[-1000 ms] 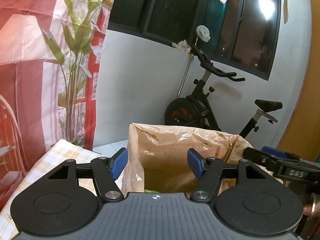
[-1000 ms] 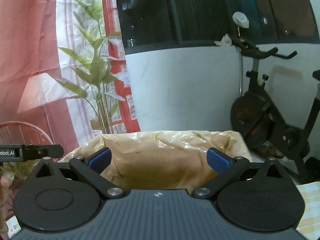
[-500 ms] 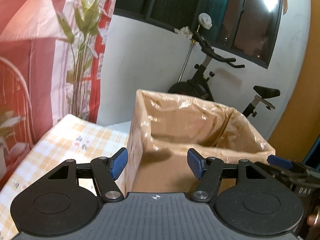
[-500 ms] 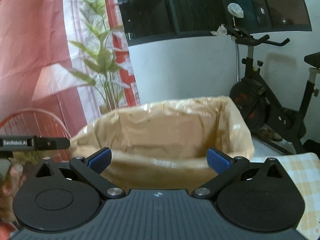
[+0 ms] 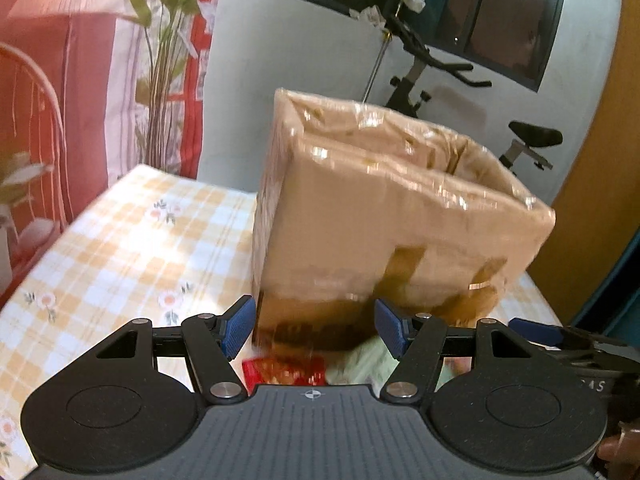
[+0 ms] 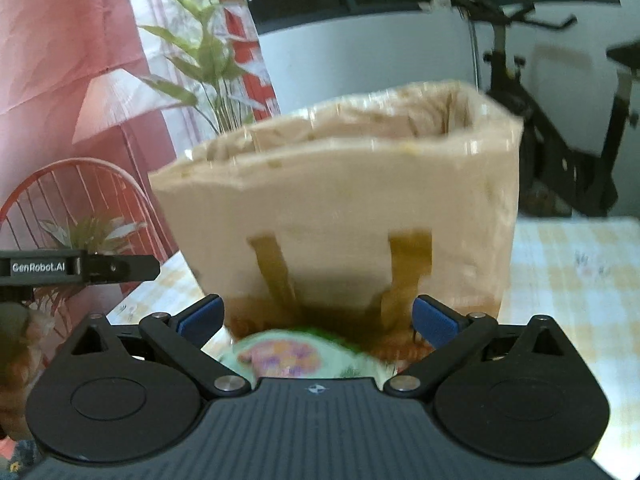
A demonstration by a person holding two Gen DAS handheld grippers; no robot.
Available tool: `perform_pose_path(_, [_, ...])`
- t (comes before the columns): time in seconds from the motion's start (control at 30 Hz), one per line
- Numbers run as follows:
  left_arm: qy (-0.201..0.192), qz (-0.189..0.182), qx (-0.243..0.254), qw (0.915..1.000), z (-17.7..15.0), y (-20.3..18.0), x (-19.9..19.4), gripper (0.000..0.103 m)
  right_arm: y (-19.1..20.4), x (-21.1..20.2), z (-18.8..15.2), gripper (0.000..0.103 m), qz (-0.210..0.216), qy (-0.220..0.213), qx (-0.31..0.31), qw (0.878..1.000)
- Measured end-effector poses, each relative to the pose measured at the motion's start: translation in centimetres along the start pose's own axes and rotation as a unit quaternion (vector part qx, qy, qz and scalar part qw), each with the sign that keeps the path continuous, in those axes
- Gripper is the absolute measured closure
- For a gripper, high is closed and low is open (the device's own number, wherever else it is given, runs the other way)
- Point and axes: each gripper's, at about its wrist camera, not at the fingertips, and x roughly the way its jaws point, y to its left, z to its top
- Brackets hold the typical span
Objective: Organize snacks
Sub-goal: 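Move both open tools back down to the remaining snacks on the table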
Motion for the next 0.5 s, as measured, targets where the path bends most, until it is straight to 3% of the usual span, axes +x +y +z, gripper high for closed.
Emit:
perform_pose_path(0.27, [0.023, 0.004, -0.018, 0.9996, -1.6, 1.0, 0.7, 0.035, -0.1, 1.2, -1.4, 0.002, 0.019, 0.053, 0.043, 0.997])
perform_pose_path(0.5, [0.024, 0.001, -0.024, 0.9994, -1.9, 0.9, 0.8, 0.035, -0.8, 2.1, -1.8, 0.002, 0.027, 0.074, 0.08, 0.994])
